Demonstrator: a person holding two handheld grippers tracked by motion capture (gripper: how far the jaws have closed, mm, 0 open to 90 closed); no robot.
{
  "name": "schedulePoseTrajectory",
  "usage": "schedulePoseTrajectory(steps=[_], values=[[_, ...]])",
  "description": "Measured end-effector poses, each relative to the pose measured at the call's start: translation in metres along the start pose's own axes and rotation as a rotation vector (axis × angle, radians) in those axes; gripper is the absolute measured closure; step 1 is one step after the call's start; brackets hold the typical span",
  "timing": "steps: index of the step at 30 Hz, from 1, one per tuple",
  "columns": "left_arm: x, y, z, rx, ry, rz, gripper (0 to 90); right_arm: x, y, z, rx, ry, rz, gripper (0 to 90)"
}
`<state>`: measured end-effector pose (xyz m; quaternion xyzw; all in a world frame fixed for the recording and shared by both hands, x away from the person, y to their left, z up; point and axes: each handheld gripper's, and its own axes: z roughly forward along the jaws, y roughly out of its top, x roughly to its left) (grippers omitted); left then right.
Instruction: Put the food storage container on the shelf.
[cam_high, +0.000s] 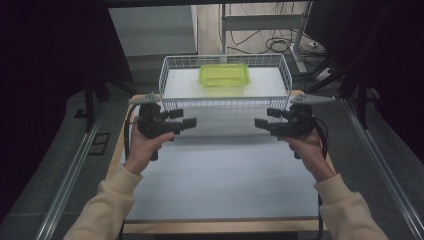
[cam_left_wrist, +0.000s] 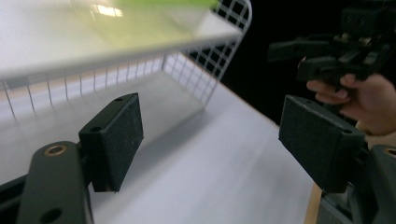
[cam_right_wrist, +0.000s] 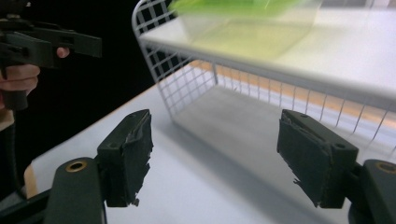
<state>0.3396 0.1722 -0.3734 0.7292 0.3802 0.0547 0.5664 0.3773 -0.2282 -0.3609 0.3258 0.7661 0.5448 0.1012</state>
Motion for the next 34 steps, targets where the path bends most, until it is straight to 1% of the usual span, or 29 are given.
schedulePoseTrajectory(steps=[1,2,3,4,5,6,7,8,9,10,11,14,15,16,17,18,19,20,21,23,24,25,26,27,28,29,34], values=[[-0.004,-0.018,0.000,0.013,-0.004,-0.003,21.4,0.006,-0.018,-0.006,0.003,0.010,-0.008,25.0],[-0.004,-0.018,0.000,0.013,-0.004,-0.003,21.4,0.006,-0.018,-0.006,0.003,0.010,-0.008,25.0],[-0.006,-0.036,-0.001,0.028,-0.004,-0.009,21.3,0.011,-0.035,-0.011,0.002,0.022,-0.004,24.3],[-0.006,-0.036,-0.001,0.028,-0.004,-0.009,21.3,0.011,-0.035,-0.011,0.002,0.022,-0.004,24.3],[-0.007,-0.046,-0.002,0.031,-0.005,-0.009,21.3,0.015,-0.051,-0.016,-0.003,0.035,0.003,23.9],[-0.008,-0.059,-0.002,0.038,0.006,-0.009,21.3,0.017,-0.056,-0.017,-0.003,0.039,0.006,23.9],[-0.009,-0.067,-0.003,0.043,0.010,-0.010,21.3,0.018,-0.064,-0.019,-0.006,0.045,0.010,23.7],[-0.009,-0.067,-0.003,0.043,0.010,-0.010,21.4,0.018,-0.064,-0.019,-0.006,0.045,0.010,23.7],[-0.009,-0.081,-0.002,0.057,0.004,-0.019,21.3,0.020,-0.080,-0.021,0.006,0.044,0.018,23.1],[-0.009,-0.081,-0.002,0.057,0.004,-0.019,21.3,0.020,-0.080,-0.021,0.006,0.044,0.018,23.1],[-0.009,-0.089,-0.002,0.066,0.005,-0.023,21.3,0.020,-0.085,-0.021,0.013,0.040,0.019,22.8],[-0.008,-0.106,0.000,0.094,0.005,-0.032,21.3,0.022,-0.106,-0.022,0.048,0.015,0.000,22.6],[-0.008,-0.114,0.001,0.106,0.008,-0.040,21.3,0.022,-0.117,-0.020,0.071,0.015,0.005,22.3],[-0.008,-0.118,0.002,0.117,0.014,-0.042,21.3,0.022,-0.117,-0.020,0.071,0.015,0.005,22.3],[-0.007,-0.125,0.004,0.134,0.018,-0.043,21.2,0.022,-0.121,-0.019,0.077,0.013,0.004,22.3],[-0.006,-0.133,0.006,0.146,0.027,-0.046,21.1,0.022,-0.129,-0.017,0.083,0.004,0.009,22.3],[-0.005,-0.140,0.008,0.167,0.033,-0.054,21.0,0.022,-0.142,-0.013,0.104,-0.011,0.022,22.3],[-0.005,-0.140,0.008,0.167,0.033,-0.054,20.8,0.022,-0.142,-0.013,0.104,-0.011,0.022,22.3],[-0.005,-0.144,0.010,0.179,0.038,-0.053,20.8,0.021,-0.146,-0.011,0.114,-0.014,0.026,22.3],[-0.006,-0.148,0.012,0.187,0.045,-0.050,20.8,0.020,-0.153,-0.006,0.151,-0.019,0.027,21.3],[-0.007,-0.149,0.013,0.192,0.049,-0.042,20.7,0.019,-0.153,-0.005,0.155,-0.017,0.024,21.0],[-0.007,-0.150,0.013,0.189,0.051,-0.037,20.7,0.019,-0.152,-0.005,0.144,-0.017,0.021,21.0],[-0.007,-0.150,0.013,0.189,0.051,-0.037,20.7,0.019,-0.152,-0.005,0.144,-0.017,0.021,21.0],[-0.008,-0.150,0.013,0.187,0.053,-0.035,20.6,0.020,-0.152,-0.006,0.124,-0.024,0.008,21.0],[-0.008,-0.150,0.013,0.187,0.053,-0.035,20.6,0.020,-0.152,-0.006,0.124,-0.024,0.008,21.0],[-0.007,-0.150,0.013,0.186,0.056,-0.034,20.6,0.021,-0.152,-0.008,0.118,-0.033,-0.002,21.0],[-0.004,-0.153,0.015,0.191,0.070,-0.034,20.3,0.021,-0.152,-0.009,0.104,-0.036,-0.014,20.9]])
